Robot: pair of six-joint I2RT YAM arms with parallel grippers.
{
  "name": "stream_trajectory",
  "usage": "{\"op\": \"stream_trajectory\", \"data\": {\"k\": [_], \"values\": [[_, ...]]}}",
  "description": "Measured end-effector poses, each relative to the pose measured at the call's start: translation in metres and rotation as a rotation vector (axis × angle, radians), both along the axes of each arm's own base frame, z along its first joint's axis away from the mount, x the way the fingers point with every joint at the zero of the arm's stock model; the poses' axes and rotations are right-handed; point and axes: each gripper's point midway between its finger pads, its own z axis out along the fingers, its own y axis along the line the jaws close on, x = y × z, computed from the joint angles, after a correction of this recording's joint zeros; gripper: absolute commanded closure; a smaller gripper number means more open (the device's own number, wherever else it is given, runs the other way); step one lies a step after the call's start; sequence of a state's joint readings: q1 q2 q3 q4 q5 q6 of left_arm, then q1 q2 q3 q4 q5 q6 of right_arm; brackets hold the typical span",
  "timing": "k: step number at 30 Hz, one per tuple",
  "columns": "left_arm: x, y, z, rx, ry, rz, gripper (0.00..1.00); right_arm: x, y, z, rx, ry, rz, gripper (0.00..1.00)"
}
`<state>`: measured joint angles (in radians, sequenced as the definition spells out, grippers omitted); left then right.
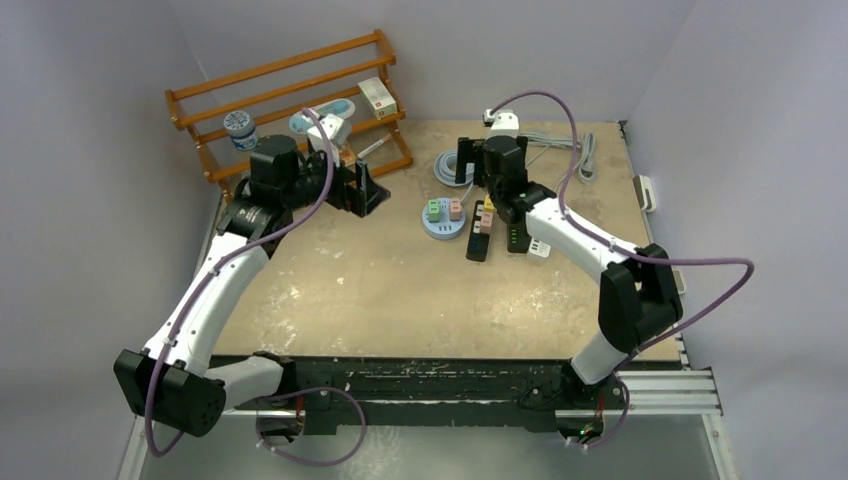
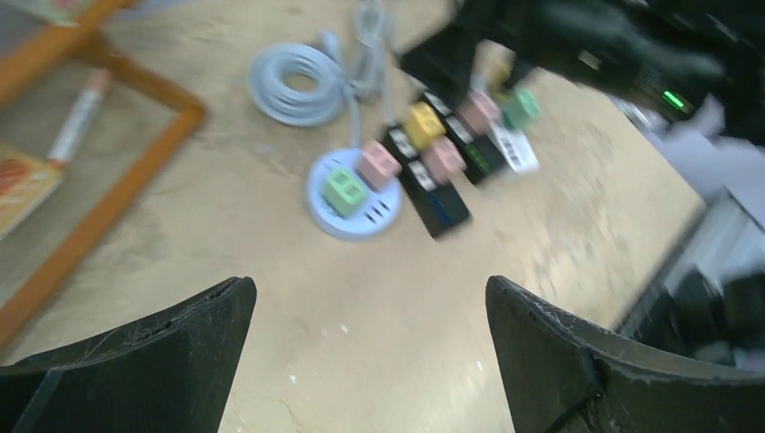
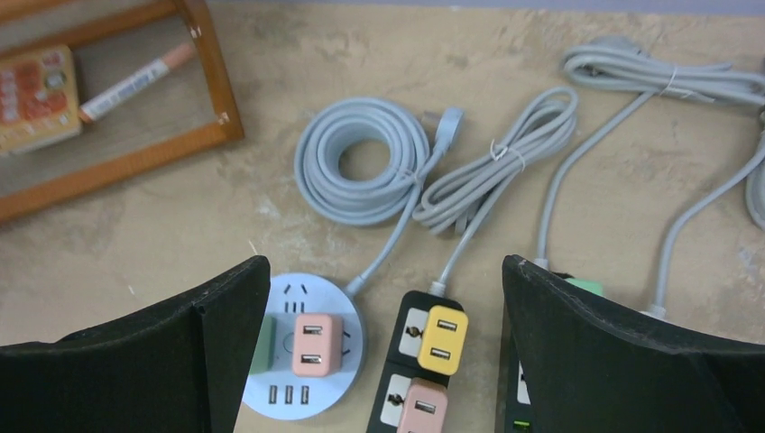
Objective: Pull the plug off the socket
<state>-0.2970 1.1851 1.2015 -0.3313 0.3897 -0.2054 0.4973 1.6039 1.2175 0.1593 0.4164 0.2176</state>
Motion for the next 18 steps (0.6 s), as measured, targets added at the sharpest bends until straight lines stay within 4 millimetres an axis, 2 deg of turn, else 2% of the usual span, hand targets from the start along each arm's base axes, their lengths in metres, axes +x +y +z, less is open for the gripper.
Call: {"op": "stream_trajectory", "data": {"k": [3, 5, 9, 12, 18], "values": [[-0.030, -0.019, -0.002, 0.005, 0.005, -0.194, 0.00, 0.001, 0.006, -0.019, -0.024, 0.060, 0.030, 0.01], [-0.046, -0.025, 0.002, 0.003, -0.007, -0.284, 0.00, 0.001, 0.011, -0.025, -0.028, 0.081, 0.058, 0.01], [-0.061, -0.031, 0.005, -0.007, -0.015, -0.366, 0.00, 0.003, 0.025, -0.025, -0.012, 0.092, 0.118, 0.02], [-0.054, -0.030, 0.006, -0.019, -0.027, -0.327, 0.00, 0.006, 0.034, -0.027, -0.005, 0.098, 0.148, 0.03], [-0.006, -0.022, -0.008, -0.143, 0.022, -0.064, 0.03, 0.009, 0.052, -0.045, -0.006, 0.146, 0.211, 0.04]]}}
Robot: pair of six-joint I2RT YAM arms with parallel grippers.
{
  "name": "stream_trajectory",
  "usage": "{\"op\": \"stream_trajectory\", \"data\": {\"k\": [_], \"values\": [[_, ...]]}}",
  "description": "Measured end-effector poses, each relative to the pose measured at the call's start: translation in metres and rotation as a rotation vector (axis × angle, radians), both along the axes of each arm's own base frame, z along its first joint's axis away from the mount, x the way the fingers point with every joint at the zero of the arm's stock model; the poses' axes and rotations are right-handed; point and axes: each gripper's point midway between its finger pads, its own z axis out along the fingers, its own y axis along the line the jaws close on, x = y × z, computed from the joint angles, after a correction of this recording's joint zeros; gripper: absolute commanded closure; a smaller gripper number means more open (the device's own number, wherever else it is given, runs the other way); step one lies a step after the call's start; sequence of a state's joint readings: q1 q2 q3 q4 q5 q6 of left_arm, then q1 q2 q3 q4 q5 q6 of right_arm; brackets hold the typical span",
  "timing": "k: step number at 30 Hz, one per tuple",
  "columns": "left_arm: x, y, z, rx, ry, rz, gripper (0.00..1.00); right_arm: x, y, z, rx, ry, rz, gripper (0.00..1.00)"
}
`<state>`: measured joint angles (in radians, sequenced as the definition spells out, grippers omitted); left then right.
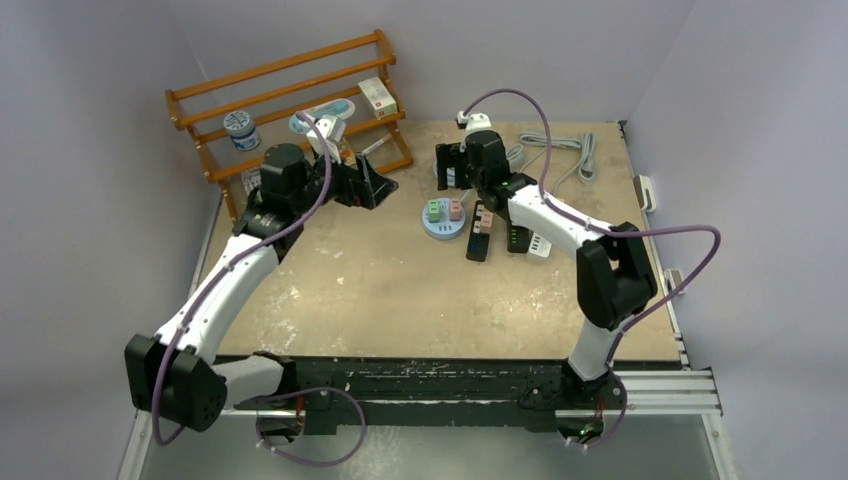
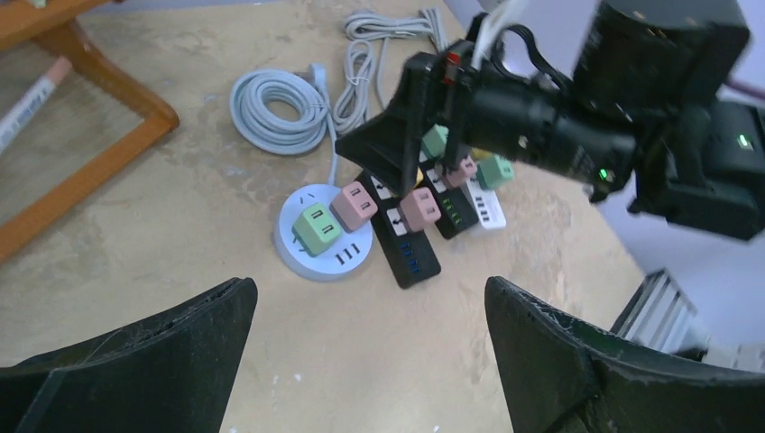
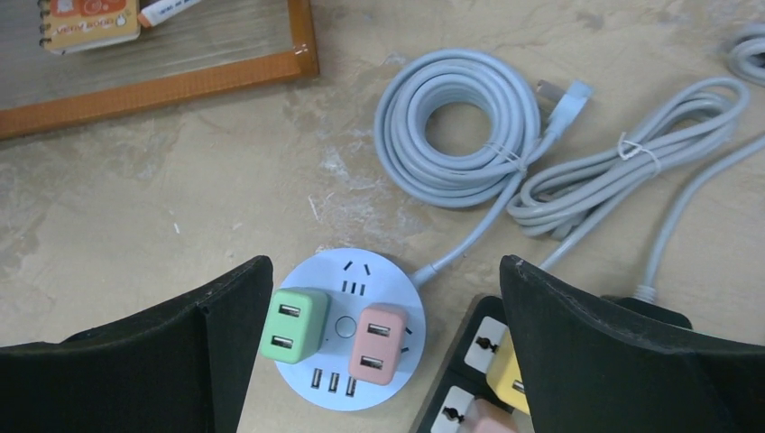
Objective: Pull the plug off the socket
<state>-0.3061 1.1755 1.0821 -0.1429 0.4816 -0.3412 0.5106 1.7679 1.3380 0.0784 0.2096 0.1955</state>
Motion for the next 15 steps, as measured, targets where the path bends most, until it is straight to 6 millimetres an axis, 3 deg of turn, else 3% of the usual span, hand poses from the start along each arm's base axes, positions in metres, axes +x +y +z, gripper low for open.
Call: {"op": "stream_trajectory", "data": {"k": [4, 8, 15], "values": [[0.032, -0.006, -0.033, -0.130, 0.135, 0.115, 0.03, 0.007, 0.008, -0.012, -0.012, 0.042, 0.021, 0.07], [0.046, -0.003, -0.078, -0.166, 0.273, 0.218, 0.04, 0.014, 0.016, -0.030, -0.025, 0.091, 0.035, 0.12], [0.062, 0.013, -0.106, -0.126, 0.324, 0.364, 0.06, 0.008, 0.015, -0.065, -0.064, 0.204, 0.024, 0.25]]}}
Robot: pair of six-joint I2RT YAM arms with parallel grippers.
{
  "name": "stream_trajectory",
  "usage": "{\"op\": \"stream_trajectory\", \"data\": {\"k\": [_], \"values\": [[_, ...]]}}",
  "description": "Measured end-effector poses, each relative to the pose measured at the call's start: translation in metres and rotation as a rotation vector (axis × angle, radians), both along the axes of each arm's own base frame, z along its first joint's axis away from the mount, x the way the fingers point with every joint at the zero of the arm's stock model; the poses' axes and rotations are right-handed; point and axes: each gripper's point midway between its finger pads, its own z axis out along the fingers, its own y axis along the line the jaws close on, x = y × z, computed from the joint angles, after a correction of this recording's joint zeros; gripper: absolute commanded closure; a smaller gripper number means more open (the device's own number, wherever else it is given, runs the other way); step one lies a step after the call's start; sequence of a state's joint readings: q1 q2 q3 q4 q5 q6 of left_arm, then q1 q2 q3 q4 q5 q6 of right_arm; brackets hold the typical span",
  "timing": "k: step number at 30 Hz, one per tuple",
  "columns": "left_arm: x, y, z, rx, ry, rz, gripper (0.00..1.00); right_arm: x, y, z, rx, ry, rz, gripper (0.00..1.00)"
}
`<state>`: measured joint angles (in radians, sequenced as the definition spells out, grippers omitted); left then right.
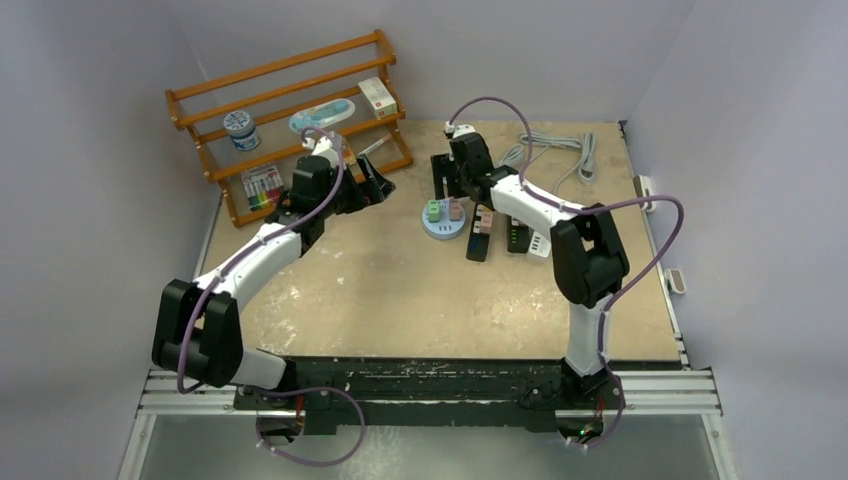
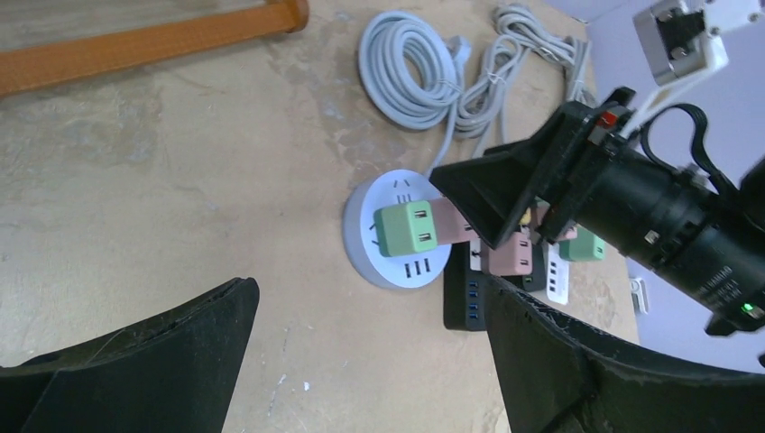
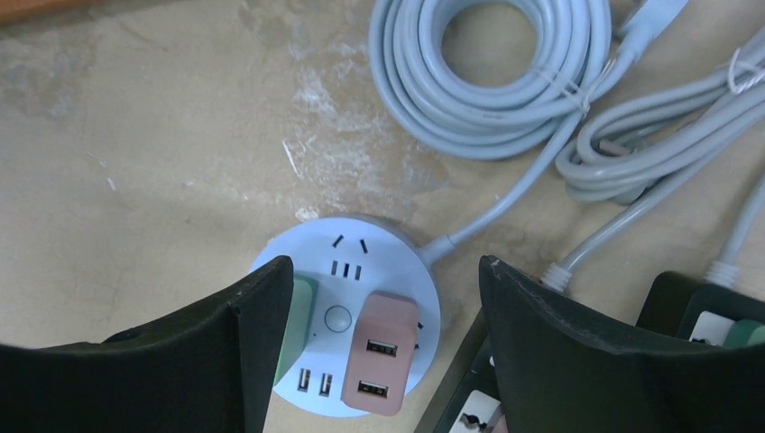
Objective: Pull the plug off the socket
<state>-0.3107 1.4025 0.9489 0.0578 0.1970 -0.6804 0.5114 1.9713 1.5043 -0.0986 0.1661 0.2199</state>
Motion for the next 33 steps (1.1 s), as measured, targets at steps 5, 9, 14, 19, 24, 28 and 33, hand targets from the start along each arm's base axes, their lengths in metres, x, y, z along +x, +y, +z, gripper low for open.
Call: {"op": "stream_trajectory", "data": {"k": [5, 9, 14, 19, 24, 28, 33], "values": [[0.007, 0.001, -0.030, 0.010, 0.078, 0.031, 0.10, -0.011, -0.006, -0.016, -0.030, 0.069, -0.031, 0.27], [0.008, -0.003, -0.056, 0.014, 0.147, 0.033, 0.10, -0.017, -0.006, -0.021, -0.034, 0.094, -0.046, 0.27], [0.004, -0.014, -0.069, 0.021, 0.180, 0.020, 0.07, -0.022, -0.005, -0.027, -0.041, 0.116, -0.054, 0.31], [0.000, -0.022, -0.077, 0.035, 0.194, 0.010, 0.06, -0.028, -0.008, -0.044, -0.073, 0.159, -0.064, 0.33], [-0.001, -0.029, -0.089, 0.052, 0.214, 0.014, 0.04, -0.033, -0.010, -0.057, -0.091, 0.195, -0.066, 1.00], [-0.005, -0.042, -0.104, 0.053, 0.243, 0.003, 0.03, -0.031, -0.009, -0.051, -0.080, 0.182, -0.072, 1.00], [-0.006, -0.056, -0.118, 0.025, 0.275, -0.010, 0.03, -0.035, -0.006, -0.049, -0.055, 0.177, -0.044, 1.00]]}}
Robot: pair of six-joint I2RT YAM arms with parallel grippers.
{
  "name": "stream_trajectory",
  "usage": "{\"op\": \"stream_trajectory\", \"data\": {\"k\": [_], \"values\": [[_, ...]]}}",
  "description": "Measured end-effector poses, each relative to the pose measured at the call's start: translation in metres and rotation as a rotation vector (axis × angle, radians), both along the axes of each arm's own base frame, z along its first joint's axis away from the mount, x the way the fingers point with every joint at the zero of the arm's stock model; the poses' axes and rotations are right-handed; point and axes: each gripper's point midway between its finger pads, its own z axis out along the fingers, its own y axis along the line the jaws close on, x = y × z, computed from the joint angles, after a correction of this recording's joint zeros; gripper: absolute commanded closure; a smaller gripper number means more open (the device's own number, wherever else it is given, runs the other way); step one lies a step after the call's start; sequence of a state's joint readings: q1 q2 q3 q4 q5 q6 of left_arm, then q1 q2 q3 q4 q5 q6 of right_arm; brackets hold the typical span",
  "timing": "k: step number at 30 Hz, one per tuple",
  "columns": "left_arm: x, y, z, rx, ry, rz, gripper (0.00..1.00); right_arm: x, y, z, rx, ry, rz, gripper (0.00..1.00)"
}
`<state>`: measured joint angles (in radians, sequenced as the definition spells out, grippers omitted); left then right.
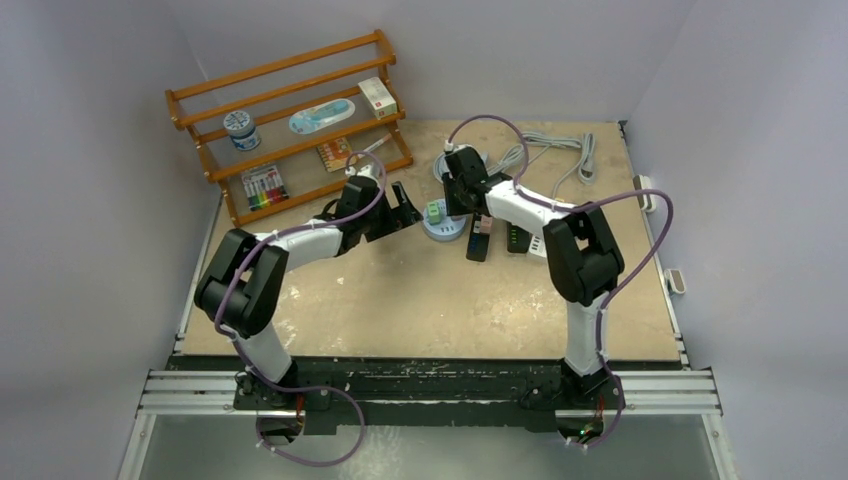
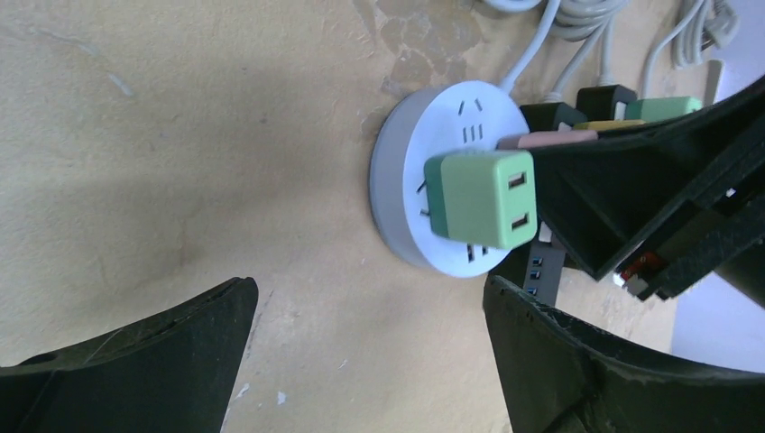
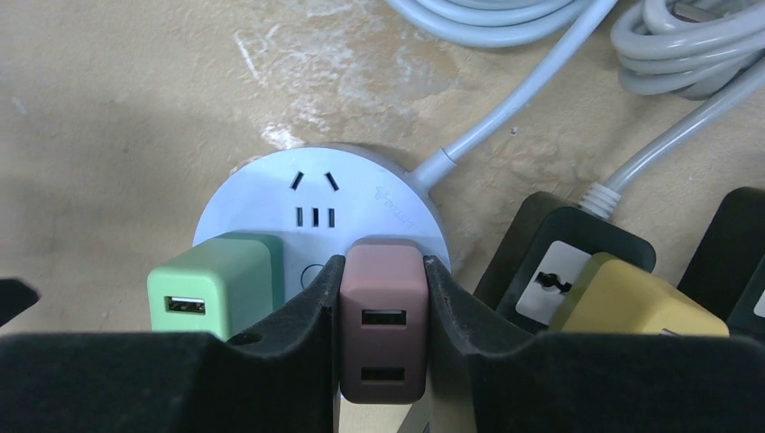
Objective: Pull the plug off the socket
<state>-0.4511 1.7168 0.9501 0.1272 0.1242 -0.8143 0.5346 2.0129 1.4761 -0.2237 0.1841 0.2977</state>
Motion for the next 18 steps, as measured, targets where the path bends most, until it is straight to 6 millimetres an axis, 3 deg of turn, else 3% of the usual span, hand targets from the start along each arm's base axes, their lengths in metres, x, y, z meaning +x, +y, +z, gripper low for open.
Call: {"op": "stream_trajectory", "data": {"k": [10, 18], "values": [[0.012, -0.012, 0.018, -0.107, -0.042, 0.023, 0.03, -0.012, 0.020, 0.036, 0.143, -0.029, 0.095, 1.00], [0.013, -0.011, 0.019, -0.131, -0.056, 0.032, 0.06, -0.014, 0.023, 0.041, 0.198, -0.020, 0.108, 1.00]]}}
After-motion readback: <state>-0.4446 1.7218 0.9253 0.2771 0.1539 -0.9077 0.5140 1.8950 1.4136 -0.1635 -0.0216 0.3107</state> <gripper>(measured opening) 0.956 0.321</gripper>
